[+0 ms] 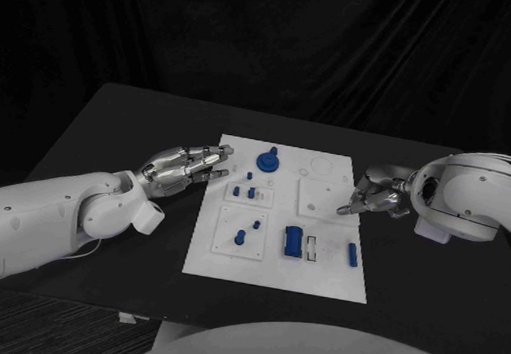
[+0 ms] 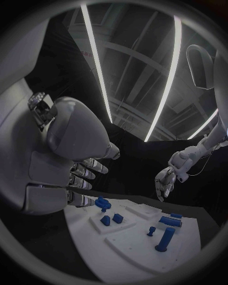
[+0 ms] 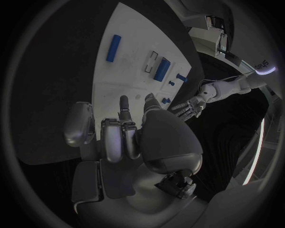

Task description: Assemble the parts on the task board

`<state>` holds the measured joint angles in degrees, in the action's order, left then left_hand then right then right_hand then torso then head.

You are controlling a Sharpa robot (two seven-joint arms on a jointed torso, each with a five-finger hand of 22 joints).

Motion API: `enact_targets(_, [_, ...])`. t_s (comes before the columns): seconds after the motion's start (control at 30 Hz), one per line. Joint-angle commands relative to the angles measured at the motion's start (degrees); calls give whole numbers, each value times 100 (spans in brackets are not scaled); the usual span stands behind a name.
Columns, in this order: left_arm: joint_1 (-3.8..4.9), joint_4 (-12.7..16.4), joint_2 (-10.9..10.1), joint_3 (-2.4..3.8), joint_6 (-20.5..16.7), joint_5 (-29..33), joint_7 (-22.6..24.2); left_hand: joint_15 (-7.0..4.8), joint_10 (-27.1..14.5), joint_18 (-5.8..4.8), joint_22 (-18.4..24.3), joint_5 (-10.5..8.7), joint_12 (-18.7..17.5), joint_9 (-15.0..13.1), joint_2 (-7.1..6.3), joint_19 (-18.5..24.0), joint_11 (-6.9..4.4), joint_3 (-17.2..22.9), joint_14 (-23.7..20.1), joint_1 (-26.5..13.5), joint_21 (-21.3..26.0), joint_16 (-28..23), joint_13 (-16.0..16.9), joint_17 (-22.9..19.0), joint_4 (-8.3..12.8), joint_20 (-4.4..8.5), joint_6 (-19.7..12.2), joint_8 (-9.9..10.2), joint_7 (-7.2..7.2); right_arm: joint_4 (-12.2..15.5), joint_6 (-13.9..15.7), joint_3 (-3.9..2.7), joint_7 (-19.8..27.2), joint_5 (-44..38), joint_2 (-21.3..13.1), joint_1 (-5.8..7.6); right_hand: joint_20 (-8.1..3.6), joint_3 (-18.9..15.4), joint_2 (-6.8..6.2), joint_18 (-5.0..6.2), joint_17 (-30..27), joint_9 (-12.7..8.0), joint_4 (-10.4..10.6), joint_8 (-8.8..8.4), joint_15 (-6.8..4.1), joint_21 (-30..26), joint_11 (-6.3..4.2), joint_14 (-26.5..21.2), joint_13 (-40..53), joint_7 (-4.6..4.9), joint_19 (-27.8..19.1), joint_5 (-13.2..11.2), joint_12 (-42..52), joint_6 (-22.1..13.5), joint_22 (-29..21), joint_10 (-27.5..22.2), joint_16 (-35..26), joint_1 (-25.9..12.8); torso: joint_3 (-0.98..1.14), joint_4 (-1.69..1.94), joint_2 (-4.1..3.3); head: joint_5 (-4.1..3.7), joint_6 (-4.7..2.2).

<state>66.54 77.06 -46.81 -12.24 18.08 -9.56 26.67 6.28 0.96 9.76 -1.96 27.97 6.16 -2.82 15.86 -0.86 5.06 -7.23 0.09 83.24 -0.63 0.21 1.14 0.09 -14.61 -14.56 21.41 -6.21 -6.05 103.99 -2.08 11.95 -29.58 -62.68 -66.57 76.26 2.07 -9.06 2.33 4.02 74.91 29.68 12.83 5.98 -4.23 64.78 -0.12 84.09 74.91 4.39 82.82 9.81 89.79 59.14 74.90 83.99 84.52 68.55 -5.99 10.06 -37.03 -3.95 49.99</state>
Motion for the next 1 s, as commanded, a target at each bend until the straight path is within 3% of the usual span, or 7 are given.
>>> enact_targets(0.03, [-9,-5,24,5,73,27,47,36,-6,65,-4,20,38,-5,18,-3,53,34,-3,59,-2,-4,8,-2,2,-56,18,-27,-26,-59,-536,1,-586,-413,-6,-20,13,12,50,104,134,-109,-65,16,6,-22,-32,347,1509,-54,6,133,21,256,719,601,-23,-15,1,6,-3,-13,1])
enact_targets(0.2, [-12,-15,34,4,72,27,61,32,-5,65,1,25,36,-4,20,-2,61,42,-6,63,0,-11,8,-5,6,-58,11,-26,-30,-88,-823,1,-680,-678,12,-85,-67,59,116,72,258,-124,-154,186,-97,155,-165,383,1509,-215,81,297,21,773,783,601,42,19,3,1,-14,-68,1])
enact_targets(0.3, [-12,-15,29,4,57,27,81,22,-5,64,5,26,34,-3,19,0,65,48,-8,65,1,-17,7,-8,10,-59,12,-27,-33,-103,-952,2,-709,-829,48,-127,-133,87,120,38,279,-146,-200,197,-153,321,-220,398,1509,-271,158,11,21,921,846,601,72,-13,5,-7,-19,-108,1])
enact_targets(0.43, [-13,-13,27,4,48,27,94,22,-5,64,5,26,34,-3,19,0,65,48,-8,65,1,-17,7,-8,10,-59,12,-27,-33,-113,-1075,2,-729,-940,85,-188,-149,85,99,39,250,-167,-201,173,-164,306,-227,394,1509,-275,165,-141,21,949,849,601,69,-90,-2,-5,-19,-128,1])
enact_targets(0.5, [-13,-13,31,4,50,27,95,22,-5,64,5,26,34,-3,19,0,65,48,-8,65,1,-17,7,-8,10,-59,12,-27,-33,-114,-1115,3,-736,-967,97,-222,-151,87,97,41,231,-184,-200,147,-162,289,-223,390,1509,-268,163,-177,21,930,846,601,63,-117,5,-9,-21,-117,1])
enact_targets(1.0, [-18,-9,25,4,53,27,102,16,-5,63,6,27,36,-2,20,0,68,52,-8,66,1,-17,7,-8,11,-58,4,-25,-35,-183,-1170,3,-751,-1011,218,-506,-149,96,96,48,185,-215,-207,108,-157,247,-213,380,1509,-258,154,-204,21,904,837,601,47,-145,13,-6,-14,-143,1])
